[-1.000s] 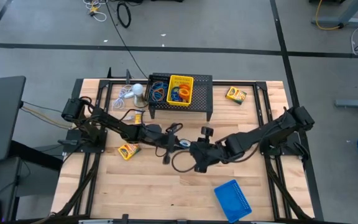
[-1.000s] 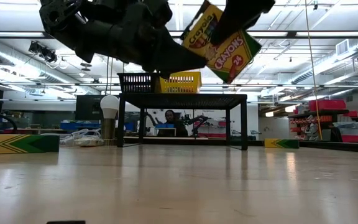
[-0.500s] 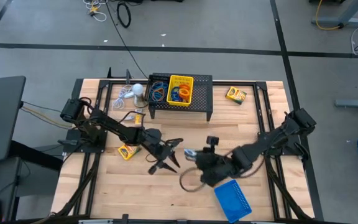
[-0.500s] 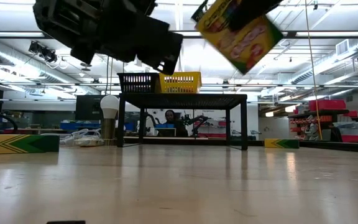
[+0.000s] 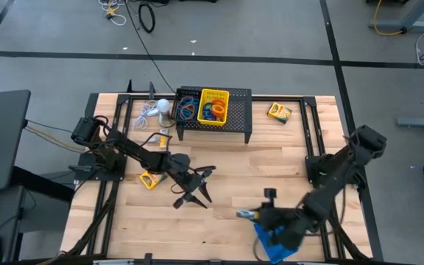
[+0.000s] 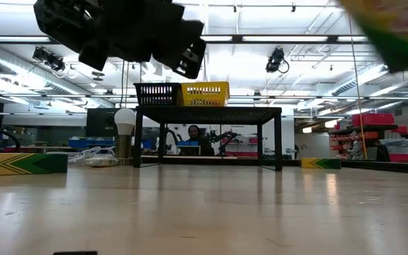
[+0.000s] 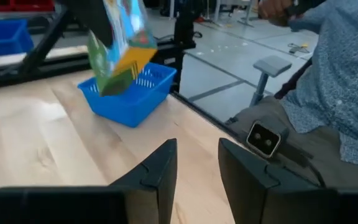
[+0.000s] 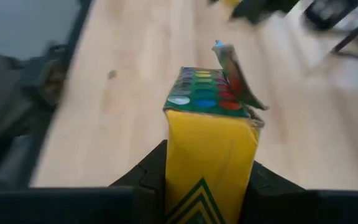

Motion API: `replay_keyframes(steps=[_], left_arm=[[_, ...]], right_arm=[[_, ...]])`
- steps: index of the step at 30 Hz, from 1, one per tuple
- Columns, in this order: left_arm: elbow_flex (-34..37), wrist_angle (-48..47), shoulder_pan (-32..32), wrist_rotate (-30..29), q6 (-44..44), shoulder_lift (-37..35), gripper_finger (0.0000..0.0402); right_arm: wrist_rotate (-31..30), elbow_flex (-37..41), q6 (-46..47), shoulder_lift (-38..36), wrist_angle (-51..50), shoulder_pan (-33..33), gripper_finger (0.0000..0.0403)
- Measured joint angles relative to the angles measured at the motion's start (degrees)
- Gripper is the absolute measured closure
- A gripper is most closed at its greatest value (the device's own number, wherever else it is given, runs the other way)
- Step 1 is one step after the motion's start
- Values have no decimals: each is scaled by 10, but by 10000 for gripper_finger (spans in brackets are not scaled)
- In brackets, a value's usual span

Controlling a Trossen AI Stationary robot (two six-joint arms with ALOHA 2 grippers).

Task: Pick & Place Office Desk Supplies
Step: Put the big yellow crayon box into the blue basket

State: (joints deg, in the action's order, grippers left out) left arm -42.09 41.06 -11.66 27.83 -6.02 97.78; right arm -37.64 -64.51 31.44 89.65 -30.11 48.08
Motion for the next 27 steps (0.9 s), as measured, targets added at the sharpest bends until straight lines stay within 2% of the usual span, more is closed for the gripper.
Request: replay_keyframes(steps=[7,13,20,23,27], left_arm=[[0,25,1,-49,5,0,277],[0,27,1,-65,5,0,277],[0,37,2,-118,16,-1,277],[0,39,4,-152,21,-8,277],[1,46,5,-161,17,-23,277]], right_arm=[[6,48,146,-38,21,81,301],[38,50,244,-30,-13,107,301],[102,50,259,11,-24,87,301],[110,50,259,26,-21,80,301],[119,50,256,52,-5,75,301]])
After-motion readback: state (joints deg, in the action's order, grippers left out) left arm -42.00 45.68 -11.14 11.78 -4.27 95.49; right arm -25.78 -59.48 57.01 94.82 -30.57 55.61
